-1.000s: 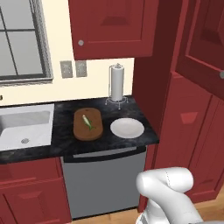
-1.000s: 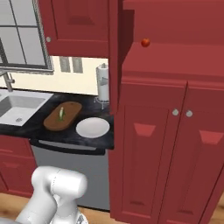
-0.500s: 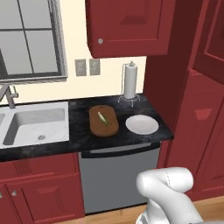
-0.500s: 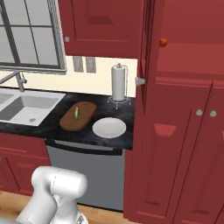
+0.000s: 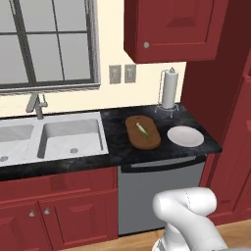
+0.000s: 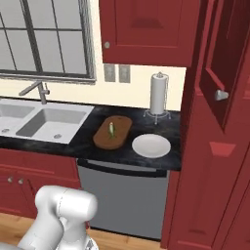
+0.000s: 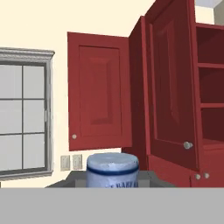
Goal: Pick the fish from the plate and place it on the cutting board. Then pick the condiment bottle from the cabinet and place it next to the cutting board.
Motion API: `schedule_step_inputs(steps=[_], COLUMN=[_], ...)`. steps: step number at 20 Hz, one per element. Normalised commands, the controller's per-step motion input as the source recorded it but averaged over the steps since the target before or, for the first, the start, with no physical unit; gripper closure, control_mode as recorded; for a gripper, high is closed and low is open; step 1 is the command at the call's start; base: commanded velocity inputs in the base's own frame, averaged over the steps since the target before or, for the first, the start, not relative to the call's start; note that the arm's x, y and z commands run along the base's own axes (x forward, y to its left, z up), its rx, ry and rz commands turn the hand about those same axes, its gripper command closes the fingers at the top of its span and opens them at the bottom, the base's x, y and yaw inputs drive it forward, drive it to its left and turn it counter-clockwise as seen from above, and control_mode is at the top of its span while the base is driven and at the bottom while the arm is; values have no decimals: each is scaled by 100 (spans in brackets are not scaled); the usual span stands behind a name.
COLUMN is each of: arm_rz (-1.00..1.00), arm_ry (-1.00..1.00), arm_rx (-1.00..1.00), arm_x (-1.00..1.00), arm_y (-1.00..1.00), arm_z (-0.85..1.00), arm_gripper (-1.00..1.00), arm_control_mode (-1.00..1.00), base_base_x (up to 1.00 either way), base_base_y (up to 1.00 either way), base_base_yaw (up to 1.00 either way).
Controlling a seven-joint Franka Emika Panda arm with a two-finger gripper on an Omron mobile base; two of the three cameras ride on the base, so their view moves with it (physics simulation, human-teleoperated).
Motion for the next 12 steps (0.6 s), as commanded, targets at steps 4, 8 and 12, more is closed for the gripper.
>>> schedule_step_inputs(steps=[4, 8, 12], arm_rz=[0, 0, 0], arm_ry=[0, 0, 0], arm_rx=[0, 0, 0], arm_x=[0, 0, 0], arm_y=[0, 0, 0], arm_z=[0, 0, 0], arm_gripper=[100, 100, 100], arm_control_mode=[100, 100, 100], base_base_x=[-12, -9, 0], base_base_y=[56, 50, 42], base_base_yaw=[0, 0, 0])
